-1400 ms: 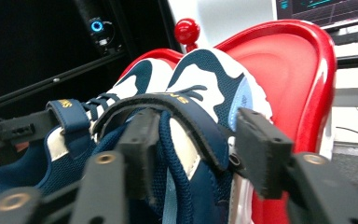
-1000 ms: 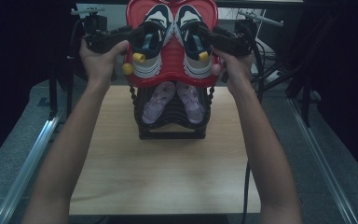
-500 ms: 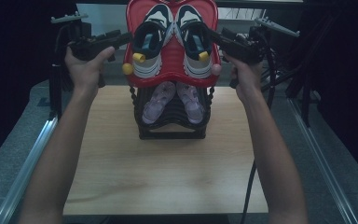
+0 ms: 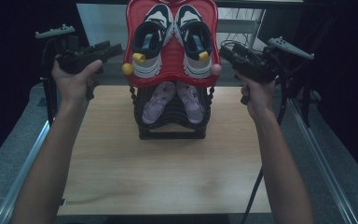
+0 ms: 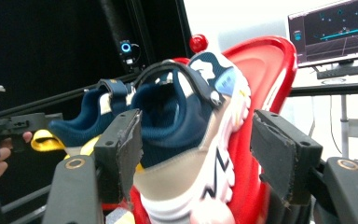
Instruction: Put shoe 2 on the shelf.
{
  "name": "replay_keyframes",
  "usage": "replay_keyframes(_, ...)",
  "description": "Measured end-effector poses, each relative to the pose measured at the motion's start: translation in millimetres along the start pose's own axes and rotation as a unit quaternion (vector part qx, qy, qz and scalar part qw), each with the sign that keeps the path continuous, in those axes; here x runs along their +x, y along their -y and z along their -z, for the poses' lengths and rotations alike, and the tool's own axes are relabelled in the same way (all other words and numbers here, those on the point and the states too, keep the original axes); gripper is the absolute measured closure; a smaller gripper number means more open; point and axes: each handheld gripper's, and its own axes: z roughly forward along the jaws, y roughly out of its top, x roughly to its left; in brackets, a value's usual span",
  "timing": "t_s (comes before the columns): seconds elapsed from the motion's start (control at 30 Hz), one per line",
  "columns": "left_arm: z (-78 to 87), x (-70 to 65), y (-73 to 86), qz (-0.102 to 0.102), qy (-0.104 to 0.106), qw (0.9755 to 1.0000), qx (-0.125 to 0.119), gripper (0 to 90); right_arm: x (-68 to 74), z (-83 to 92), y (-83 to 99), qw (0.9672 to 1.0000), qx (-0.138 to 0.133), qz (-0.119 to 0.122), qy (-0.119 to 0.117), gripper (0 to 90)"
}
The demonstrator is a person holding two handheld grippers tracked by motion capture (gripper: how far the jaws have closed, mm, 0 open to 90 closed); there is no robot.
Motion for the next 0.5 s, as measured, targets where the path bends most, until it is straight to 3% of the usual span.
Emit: replay_keyframes(0.5, 16.3, 16.4, 35.6, 0.006, 0.003, 0.9999, 0.009, 41.3, -16.8, 11.5, 32.0, 0.9989, 0.029, 0.020, 0.031, 35.6)
